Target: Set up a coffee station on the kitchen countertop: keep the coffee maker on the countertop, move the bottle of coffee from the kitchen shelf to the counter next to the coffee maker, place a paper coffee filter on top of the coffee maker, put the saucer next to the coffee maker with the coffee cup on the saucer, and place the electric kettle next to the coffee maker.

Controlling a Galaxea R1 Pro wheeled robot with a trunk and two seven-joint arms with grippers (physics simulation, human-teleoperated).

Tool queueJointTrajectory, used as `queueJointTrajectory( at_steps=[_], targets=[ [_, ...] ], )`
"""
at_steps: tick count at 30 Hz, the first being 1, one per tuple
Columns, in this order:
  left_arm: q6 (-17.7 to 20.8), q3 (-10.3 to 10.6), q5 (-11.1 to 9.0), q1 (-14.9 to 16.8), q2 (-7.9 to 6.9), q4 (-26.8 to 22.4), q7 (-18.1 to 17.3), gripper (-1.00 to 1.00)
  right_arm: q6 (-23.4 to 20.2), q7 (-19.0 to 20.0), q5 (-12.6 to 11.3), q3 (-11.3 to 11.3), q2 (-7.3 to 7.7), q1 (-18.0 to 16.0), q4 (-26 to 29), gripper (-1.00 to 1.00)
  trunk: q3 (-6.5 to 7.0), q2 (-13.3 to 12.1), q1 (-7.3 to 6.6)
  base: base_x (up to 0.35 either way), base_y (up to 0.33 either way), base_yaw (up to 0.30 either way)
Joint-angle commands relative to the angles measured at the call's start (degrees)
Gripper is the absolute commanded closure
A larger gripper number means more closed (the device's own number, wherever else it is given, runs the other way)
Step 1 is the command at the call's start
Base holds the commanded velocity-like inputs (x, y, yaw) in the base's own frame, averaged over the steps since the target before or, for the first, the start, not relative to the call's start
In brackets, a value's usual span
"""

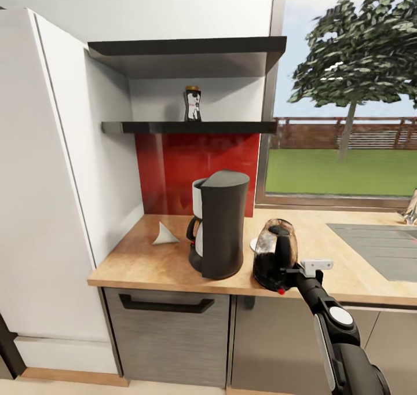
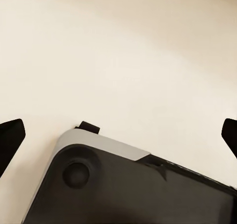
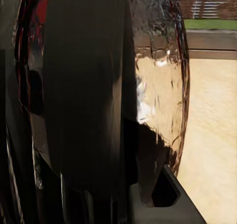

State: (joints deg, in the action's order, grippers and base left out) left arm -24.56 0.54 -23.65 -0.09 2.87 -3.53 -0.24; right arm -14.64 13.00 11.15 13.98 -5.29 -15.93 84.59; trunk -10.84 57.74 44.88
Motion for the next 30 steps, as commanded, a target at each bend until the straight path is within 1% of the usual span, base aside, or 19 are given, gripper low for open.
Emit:
queueJointTrajectory(
  at_steps=[1,5,17,20,30],
  targets=[
    [-0.1,0.1,-0.3,0.0,0.02,-0.1,0.0,-1.0,-0.2,0.5,0.5,0.2,-0.07,-0.1,0.1,1.0,-0.25,0.5,0.23,0.0,0.0,0.0],
    [-0.1,0.1,-0.3,0.0,0.0,-0.1,0.0,-1.0,-0.2,0.5,0.5,0.2,-0.07,-0.1,0.1,1.0,-0.97,2.1,1.11,0.0,0.0,0.0],
    [-0.4,0.1,-0.3,0.0,0.01,-0.1,0.0,-1.0,-0.1,0.6,0.5,0.2,-0.07,-0.1,0.1,1.0,-0.97,2.1,1.11,0.0,0.0,0.0],
    [-0.3,0.1,-0.3,0.0,0.02,-0.1,0.0,-1.0,-0.1,0.6,0.5,0.1,-0.07,-0.1,0.1,1.0,-1.51,3.3,1.77,0.0,0.0,0.0],
    [-0.3,0.1,-0.3,0.0,-0.06,-0.1,0.0,-1.0,0.0,0.6,0.5,0.1,-0.07,-0.1,0.1,1.0,-1.51,3.3,1.77,0.0,0.0,0.0]
  ],
)
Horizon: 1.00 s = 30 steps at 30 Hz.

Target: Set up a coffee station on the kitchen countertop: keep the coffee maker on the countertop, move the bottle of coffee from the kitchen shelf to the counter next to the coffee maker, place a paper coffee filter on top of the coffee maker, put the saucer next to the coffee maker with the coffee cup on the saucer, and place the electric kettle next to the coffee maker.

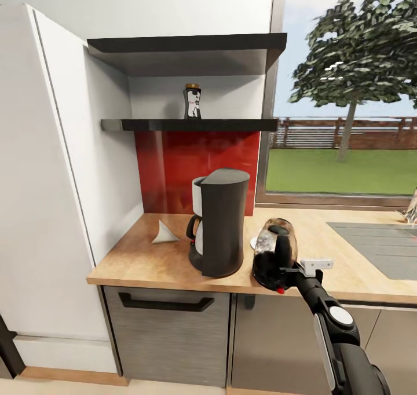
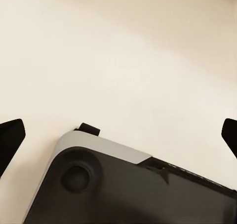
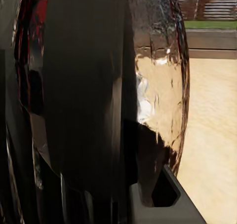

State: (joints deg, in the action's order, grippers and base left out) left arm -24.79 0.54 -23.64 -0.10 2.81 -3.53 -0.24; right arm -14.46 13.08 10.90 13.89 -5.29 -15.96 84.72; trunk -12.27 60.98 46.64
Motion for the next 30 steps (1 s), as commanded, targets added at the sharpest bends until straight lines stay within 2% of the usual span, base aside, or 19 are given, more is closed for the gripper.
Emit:
queueJointTrajectory(
  at_steps=[1,3,4,17,24,28,30],
  targets=[
    [-0.1,0.1,-0.3,0.0,0.01,-0.1,0.0,-1.0,-0.2,0.5,0.8,0.2,-0.07,0.0,0.0,1.0,-0.07,0.0,0.01,0.0,0.0,0.0],
    [-0.1,0.1,-0.3,0.0,0.01,-0.1,0.0,-1.0,-0.2,0.5,0.8,0.2,-0.07,0.0,0.0,1.0,-0.07,0.0,0.01,0.0,0.0,0.0],
    [-0.1,0.1,-0.3,0.0,0.01,-0.1,0.0,-1.0,-0.1,0.5,0.8,0.2,-0.07,0.0,0.0,-1.0,-0.07,0.0,0.01,0.0,0.0,0.0],
    [0.0,0.1,-0.3,0.0,0.02,-0.1,0.0,-1.0,-0.3,0.6,0.8,0.2,-0.07,0.0,0.0,-1.0,-0.07,0.0,0.01,-0.007,0.0,0.0],
    [0.2,0.1,-0.3,0.0,0.04,-0.1,0.0,-1.0,-0.6,0.6,0.8,-0.2,-0.07,0.0,-0.4,-1.0,-0.07,0.0,0.01,-0.25,0.0,0.0],
    [0.1,0.1,-0.3,0.0,0.01,-0.1,0.0,-1.0,-1.1,0.5,0.9,-0.2,-0.14,0.0,-3.1,-1.0,-0.07,0.0,0.01,-0.321,0.0,0.0],
    [0.1,0.1,-0.3,0.0,0.01,-0.1,0.0,-1.0,-2.8,0.5,1.0,-0.2,-0.15,0.0,-4.5,-1.0,-0.07,0.0,0.01,-0.299,0.0,0.0]
  ],
)
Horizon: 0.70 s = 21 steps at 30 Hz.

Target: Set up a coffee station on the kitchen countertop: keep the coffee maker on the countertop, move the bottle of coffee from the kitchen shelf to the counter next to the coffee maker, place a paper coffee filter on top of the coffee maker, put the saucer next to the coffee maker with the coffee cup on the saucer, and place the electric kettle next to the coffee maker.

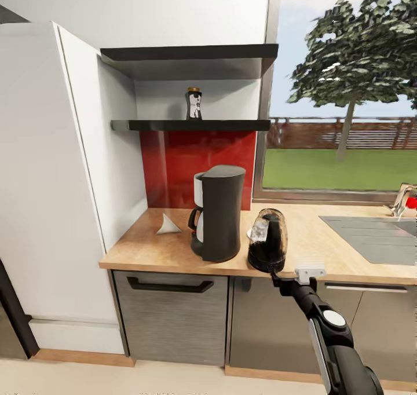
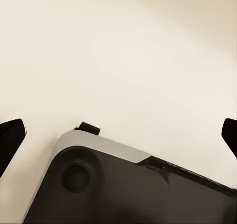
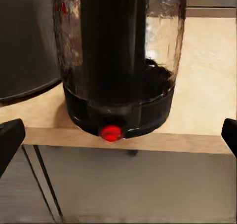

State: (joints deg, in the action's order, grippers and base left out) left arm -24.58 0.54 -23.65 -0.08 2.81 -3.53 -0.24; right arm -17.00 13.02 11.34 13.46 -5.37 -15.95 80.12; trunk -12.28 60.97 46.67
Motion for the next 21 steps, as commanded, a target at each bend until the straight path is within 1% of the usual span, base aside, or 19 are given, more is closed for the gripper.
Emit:
queueJointTrajectory(
  at_steps=[1,2,4,5,6,7,9,10,12,13,14,15,16,17,18,19,20,21],
  targets=[
    [-0.1,0.1,-0.3,0.0,0.01,-0.1,0.0,-1.0,-2.0,0.6,0.6,0.1,-0.08,0.0,-0.9,-1.0,-0.07,0.1,-0.02,-0.272,0.0,0.0],
    [-0.1,0.1,-0.3,0.0,0.01,-0.1,0.0,-1.0,-3.1,0.6,0.7,0.1,-0.09,0.0,-1.4,-1.0,-0.07,0.1,-0.02,-0.263,0.0,0.0],
    [-0.1,0.1,-0.3,0.0,0.01,-0.1,0.0,-1.0,-8.1,0.3,0.7,-0.4,-0.17,0.0,-4.2,-1.0,-0.07,0.1,-0.02,-0.214,0.0,0.0],
    [-0.1,0.0,-0.3,0.0,0.01,-0.1,0.0,-1.0,-11.2,-0.1,0.8,-1.1,-0.27,0.0,-7.4,-1.0,-0.07,0.1,-0.02,-0.162,0.0,0.0],
    [-0.1,0.0,-0.3,0.0,0.01,-0.1,0.0,-1.0,-12.7,-0.4,0.8,-1.4,-0.3,0.0,-9.9,-1.0,-0.07,0.1,-0.02,-0.121,0.0,0.0],
    [-0.1,0.0,-0.3,0.0,0.01,-0.1,0.0,-1.0,-13.4,-0.6,0.9,-1.5,-0.27,0.0,-11.2,-1.0,-0.07,0.1,-0.02,-0.097,0.0,0.0],
    [-0.1,0.0,-0.3,0.0,0.0,-0.1,0.0,-1.0,-16.5,-2.2,0.8,-1.7,-0.29,-0.1,-16.5,-1.0,-0.07,0.1,-0.02,-0.051,0.0,0.0],
    [-0.1,0.0,-0.3,0.0,0.0,-0.1,0.0,-1.0,-17.2,-2.6,0.7,-1.7,-0.3,-0.1,-17.8,-1.0,-0.07,0.1,-0.02,-0.032,0.0,0.0],
    [-0.2,0.0,-0.3,0.0,0.0,-0.1,0.0,-1.0,-19.4,-4.9,0.7,-1.8,-0.4,-0.4,-24.4,-1.0,-0.07,0.1,-0.02,-0.017,0.0,0.0],
    [-0.2,0.0,-0.3,0.0,0.0,-0.1,0.0,-1.0,-19.9,-6.1,0.7,-1.9,-0.49,-0.8,-28.8,-1.0,-0.07,0.1,-0.02,-0.008,0.0,0.0],
    [-0.2,0.0,-0.3,0.0,0.0,-0.1,0.0,-1.0,-19.9,-7.9,0.9,-1.9,-0.59,-1.3,-36.1,-1.0,-0.07,0.1,-0.02,-0.004,0.0,0.0],
    [-0.2,0.0,-0.3,0.0,0.04,-0.1,0.0,-1.0,-17.7,-10.1,1.0,-2.0,-0.64,-1.6,-45.4,-1.0,0.11,-0.3,-0.24,-0.002,0.0,0.0],
    [0.0,0.0,-0.3,0.0,0.06,-0.1,0.0,-1.0,-15.2,-10.7,1.1,-2.2,-0.58,-1.7,-49.9,-1.0,0.29,-0.7,-0.46,-0.001,0.0,0.0],
    [0.3,0.0,-0.3,0.0,0.07,-0.1,0.2,-1.0,-11.7,-11.1,1.1,-2.5,-0.46,-1.7,-54.5,-1.0,0.47,-1.2,-0.68,0.0,0.0,0.0],
    [1.7,0.0,-0.2,0.0,0.08,-0.1,0.6,-1.0,-4.0,-11.5,1.1,-2.8,-0.32,-1.7,-62.5,-1.0,0.65,-1.6,-0.9,0.0,0.0,0.0],
    [2.9,0.0,-0.1,0.0,0.09,-0.3,1.0,-1.0,1.9,-11.5,1.1,-2.9,-0.22,-1.7,-68.6,-1.0,0.83,-2.0,-1.12,0.0,0.0,0.0],
    [3.4,0.0,0.0,0.0,0.09,-0.4,1.2,-1.0,4.9,-11.3,1.2,-3.0,-0.14,-1.7,-71.4,-1.0,1.01,-2.4,-1.34,0.0,0.0,0.0],
    [4.1,0.0,0.2,0.0,0.09,-0.6,1.6,-1.0,9.3,-10.9,1.4,-3.1,0.02,-1.7,-75.4,-1.0,1.19,-2.8,-1.56,0.0,0.0,0.0]
  ],
)
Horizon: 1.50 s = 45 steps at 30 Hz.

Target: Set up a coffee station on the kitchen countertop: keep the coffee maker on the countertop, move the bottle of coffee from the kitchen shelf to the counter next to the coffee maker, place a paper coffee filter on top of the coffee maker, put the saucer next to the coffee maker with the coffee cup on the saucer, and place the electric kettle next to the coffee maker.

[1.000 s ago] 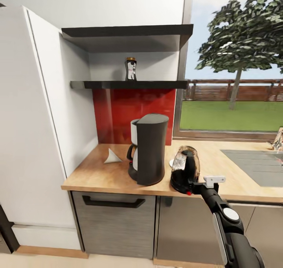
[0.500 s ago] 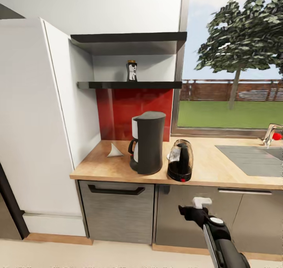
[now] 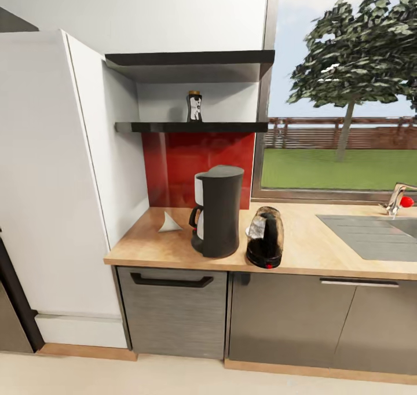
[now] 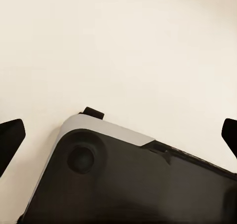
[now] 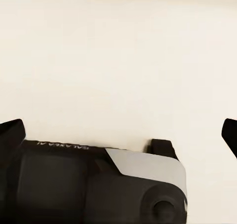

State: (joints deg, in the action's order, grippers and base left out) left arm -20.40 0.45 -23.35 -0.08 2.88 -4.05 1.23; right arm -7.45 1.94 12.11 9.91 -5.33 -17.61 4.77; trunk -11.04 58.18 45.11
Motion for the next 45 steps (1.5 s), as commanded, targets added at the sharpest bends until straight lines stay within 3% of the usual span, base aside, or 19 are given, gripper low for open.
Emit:
queueJointTrajectory(
  at_steps=[1,6,13,18,24,34,39,43,45],
  targets=[
    [0.2,0.1,-0.1,0.0,0.03,-0.2,0.4,-1.0,1.2,0.6,0.8,0.4,0.07,0.0,-1.3,-1.0,0.13,-0.4,-0.22,0.0,0.0,0.0],
    [1.4,0.2,0.3,0.0,0.01,-1.2,2.6,-1.0,5.1,3.0,1.5,0.3,0.46,0.0,-5.7,-1.0,1.02,-2.4,-1.32,0.0,0.0,0.0],
    [3.1,0.1,-0.3,0.0,-1.61,-2.5,4.5,-1.0,8.9,3.5,1.2,0.3,0.5,0.0,-6.5,-1.0,2.28,-5.2,-2.86,0.0,0.0,0.0],
    [2.7,-0.1,-1.1,0.0,-2.34,-2.0,4.0,-1.0,9.0,2.8,0.5,-0.4,0.2,-0.6,-6.4,-1.0,2.81,-6.4,-3.51,0.0,0.0,0.0],
    [2.9,0.2,-0.7,0.0,-1.75,-2.4,4.0,-1.0,9.0,2.7,-0.7,-2.3,0.46,-1.7,-6.1,-1.0,2.81,-6.4,-3.51,0.0,0.0,0.0],
    [2.9,0.6,-0.1,0.0,-1.07,-1.8,1.3,-1.0,12.2,5.9,2.2,0.9,1.36,0.7,-5.9,-1.0,4.43,-10.0,-5.49,0.0,0.0,0.0],
    [2.3,0.8,0.3,0.0,-0.98,-1.7,0.7,-1.0,13.8,7.5,1.7,2.5,1.57,0.7,-6.0,-1.0,5.33,-12.0,-6.58,0.0,0.0,0.0],
    [1.0,-0.6,-1.0,0.0,-1.1,-1.1,0.8,-1.0,15.1,8.5,0.4,3.3,1.47,0.7,-6.0,-1.0,5.33,-12.0,-6.58,0.0,0.0,0.0],
    [-0.7,-0.2,-1.6,0.0,-1.23,-1.0,0.4,-1.0,15.6,8.4,1.0,2.7,1.47,0.7,-6.0,-1.0,5.33,-12.0,-6.58,0.0,0.154,0.0]
  ],
)
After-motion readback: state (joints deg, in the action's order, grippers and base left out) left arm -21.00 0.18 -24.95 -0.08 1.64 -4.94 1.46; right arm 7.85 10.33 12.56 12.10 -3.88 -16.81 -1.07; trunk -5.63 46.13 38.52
